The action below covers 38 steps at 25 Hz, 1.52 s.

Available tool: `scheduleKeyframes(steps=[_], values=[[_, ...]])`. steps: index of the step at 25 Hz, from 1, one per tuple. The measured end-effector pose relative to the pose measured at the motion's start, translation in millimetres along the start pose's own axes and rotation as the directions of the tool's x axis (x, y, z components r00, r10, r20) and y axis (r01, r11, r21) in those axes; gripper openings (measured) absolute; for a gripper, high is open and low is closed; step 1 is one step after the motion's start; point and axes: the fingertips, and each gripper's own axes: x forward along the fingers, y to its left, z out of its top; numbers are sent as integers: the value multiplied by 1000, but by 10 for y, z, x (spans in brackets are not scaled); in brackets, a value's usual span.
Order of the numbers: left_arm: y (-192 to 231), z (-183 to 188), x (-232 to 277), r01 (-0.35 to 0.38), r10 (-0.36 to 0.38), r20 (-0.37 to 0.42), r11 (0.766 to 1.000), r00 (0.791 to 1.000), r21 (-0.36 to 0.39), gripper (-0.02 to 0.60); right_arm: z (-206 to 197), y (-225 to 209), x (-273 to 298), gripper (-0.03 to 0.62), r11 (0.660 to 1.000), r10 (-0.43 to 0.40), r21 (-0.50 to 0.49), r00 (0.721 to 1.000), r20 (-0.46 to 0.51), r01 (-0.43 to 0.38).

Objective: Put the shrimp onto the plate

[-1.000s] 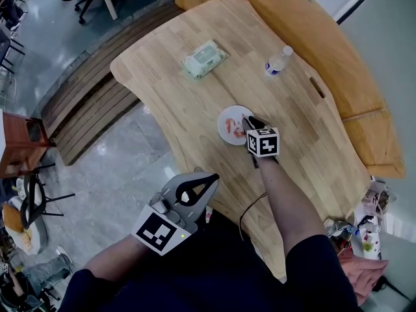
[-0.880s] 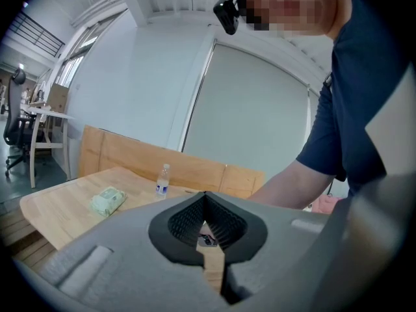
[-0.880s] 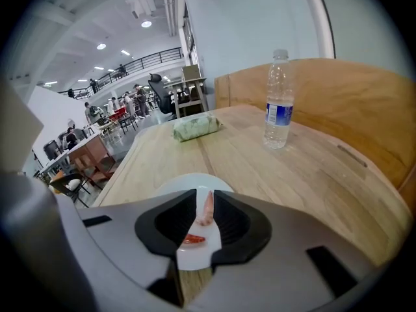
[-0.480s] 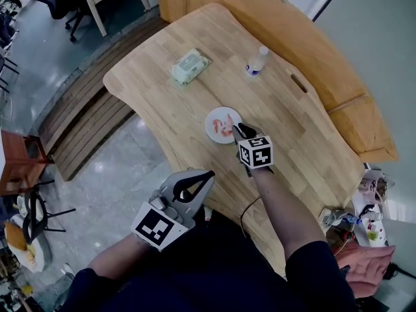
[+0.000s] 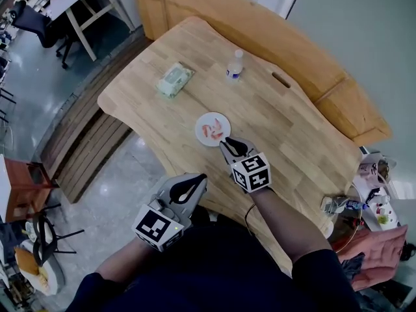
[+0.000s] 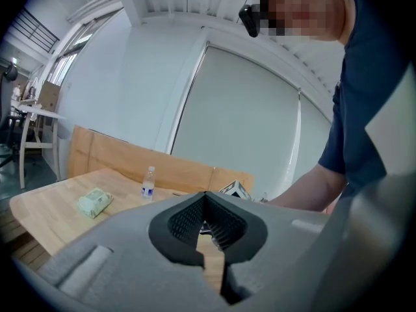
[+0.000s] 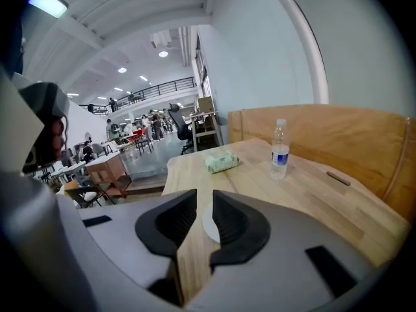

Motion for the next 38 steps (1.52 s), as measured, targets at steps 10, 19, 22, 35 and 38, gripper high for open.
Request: scheduleKeyframes(steps=[10, 19, 22, 35, 38], values=[[-155, 108, 113, 38, -38, 15, 999, 999, 24, 4, 408, 404, -765, 60, 999, 36, 13, 988, 148, -38], [-266, 154, 196, 68, -69, 13, 997, 998, 37, 4, 809, 758, -1377, 34, 997, 77, -53, 954, 289, -64], [-299, 169, 215, 74, -75, 14, 996, 997, 46, 5, 856, 844, -1502, 29, 994, 95, -76, 945, 313, -74], [-481, 167, 216, 101, -101, -1, 993, 995, 62, 5, 854, 985, -1752, 9, 991, 118, -101, 919, 376, -86], [-504, 162, 207, 101, -101, -5, 993, 995, 63, 5, 819, 1005, -1767, 9, 991, 119, -96, 920, 373, -89]])
